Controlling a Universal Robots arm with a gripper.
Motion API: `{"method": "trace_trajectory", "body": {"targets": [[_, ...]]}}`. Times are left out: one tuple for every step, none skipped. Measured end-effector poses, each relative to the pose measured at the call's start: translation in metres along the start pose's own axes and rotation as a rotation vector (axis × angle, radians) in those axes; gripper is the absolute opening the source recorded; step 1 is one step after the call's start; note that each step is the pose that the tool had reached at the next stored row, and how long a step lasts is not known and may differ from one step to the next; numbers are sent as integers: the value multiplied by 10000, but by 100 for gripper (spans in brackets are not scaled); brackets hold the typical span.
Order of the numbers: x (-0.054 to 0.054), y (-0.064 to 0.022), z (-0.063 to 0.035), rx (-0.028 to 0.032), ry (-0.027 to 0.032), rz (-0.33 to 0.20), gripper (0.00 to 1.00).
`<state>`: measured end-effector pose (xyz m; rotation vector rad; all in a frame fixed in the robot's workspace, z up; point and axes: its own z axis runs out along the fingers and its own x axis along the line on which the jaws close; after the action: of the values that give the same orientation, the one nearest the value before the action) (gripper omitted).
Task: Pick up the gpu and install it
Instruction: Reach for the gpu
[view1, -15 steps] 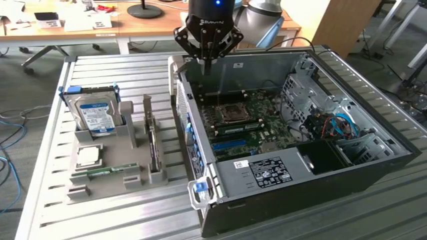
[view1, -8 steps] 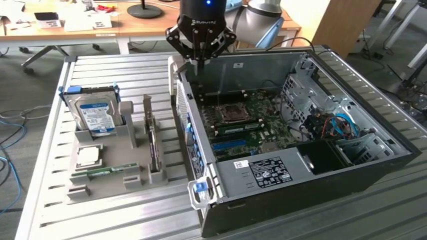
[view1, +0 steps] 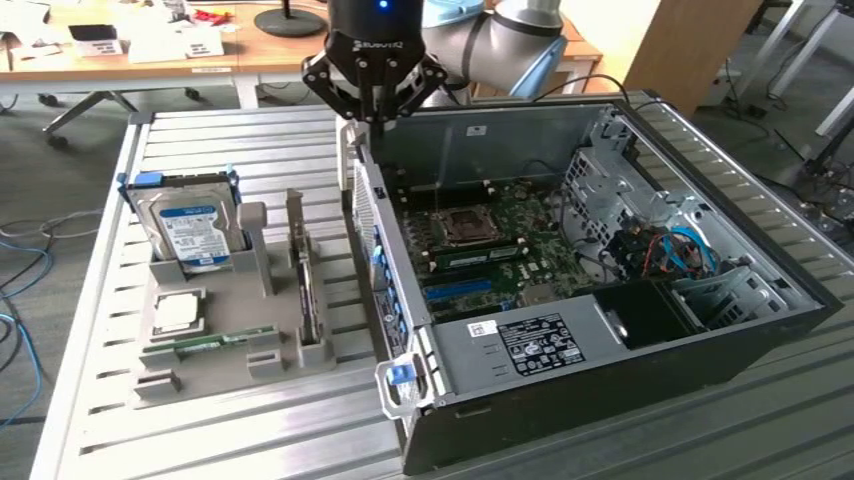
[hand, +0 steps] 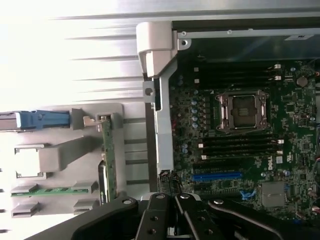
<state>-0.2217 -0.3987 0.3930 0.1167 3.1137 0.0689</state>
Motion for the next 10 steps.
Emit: {"method": "trace_trajectory", "body": {"targets": [[29, -2, -1, 0, 1, -1, 11], [59, -5, -1, 0, 0, -1, 11], [84, -6, -1, 0, -1, -1, 11], [112, -8, -2, 0, 0, 0, 11], [140, -10, -3, 0, 0, 0, 11], [170, -12, -3, 0, 0, 1, 11], [199, -15, -4, 0, -1, 0, 11], [229, -17, -5, 0, 0, -1, 11], [258, -19, -5, 0, 0, -1, 11], [288, -21, -6, 0, 0, -1, 11]]}}
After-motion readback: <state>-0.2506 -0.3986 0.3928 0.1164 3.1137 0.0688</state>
